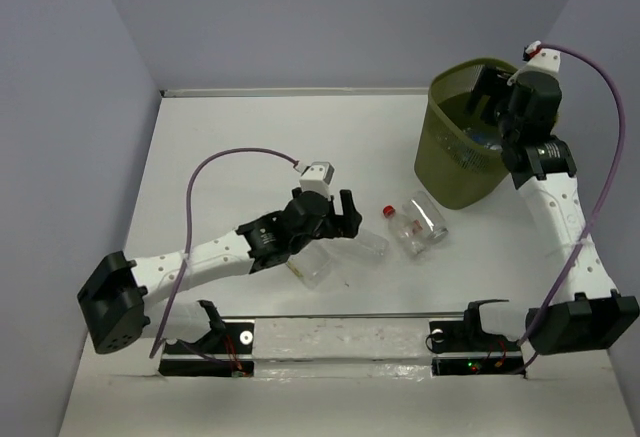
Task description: Put the plastic bottles in the bin
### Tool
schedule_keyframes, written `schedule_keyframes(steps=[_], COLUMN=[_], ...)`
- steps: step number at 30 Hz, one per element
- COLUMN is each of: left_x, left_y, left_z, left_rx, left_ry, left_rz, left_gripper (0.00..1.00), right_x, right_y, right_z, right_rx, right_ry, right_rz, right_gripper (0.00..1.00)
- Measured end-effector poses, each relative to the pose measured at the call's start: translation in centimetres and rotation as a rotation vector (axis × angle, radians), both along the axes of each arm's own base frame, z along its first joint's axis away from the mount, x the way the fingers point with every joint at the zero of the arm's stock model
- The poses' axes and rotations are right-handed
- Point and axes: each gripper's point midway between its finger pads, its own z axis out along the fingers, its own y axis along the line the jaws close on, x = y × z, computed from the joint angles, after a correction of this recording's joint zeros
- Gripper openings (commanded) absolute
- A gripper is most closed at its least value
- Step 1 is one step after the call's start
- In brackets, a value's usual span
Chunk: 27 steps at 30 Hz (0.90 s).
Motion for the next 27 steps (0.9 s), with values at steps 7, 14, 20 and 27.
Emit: schedule_keyframes(steps=[7, 14, 20, 27], left_x=[1.6, 3.2, 3.7, 4.9], left_y=[-6.3, -8.0, -0.9, 8.0], left_z=[-1.9, -1.8, -0.4, 6.8], left_rx=[0.002, 0.0, 0.019, -0.095], left_ry=[0.084, 0.088, 0.036, -0.097], left_rz=[-0.065, -0.013, 0.174, 0.402], left_gripper=[0.91, 0.9, 0.93, 0.93], right_x=[-5.4, -10.6, -15.0, -16.4], right_y=[5.4, 17.5, 19.4, 23.9], right_z=[2.3, -8.0, -21.4, -22.6], right_rx=[0.098, 0.144, 0.155, 0.18], right_ry=[-0.113, 0.122, 0.474, 0.504], right_rz=[0.228, 0.636, 0.755, 0.936], right_gripper=[0.41, 0.6, 0.83, 0.91])
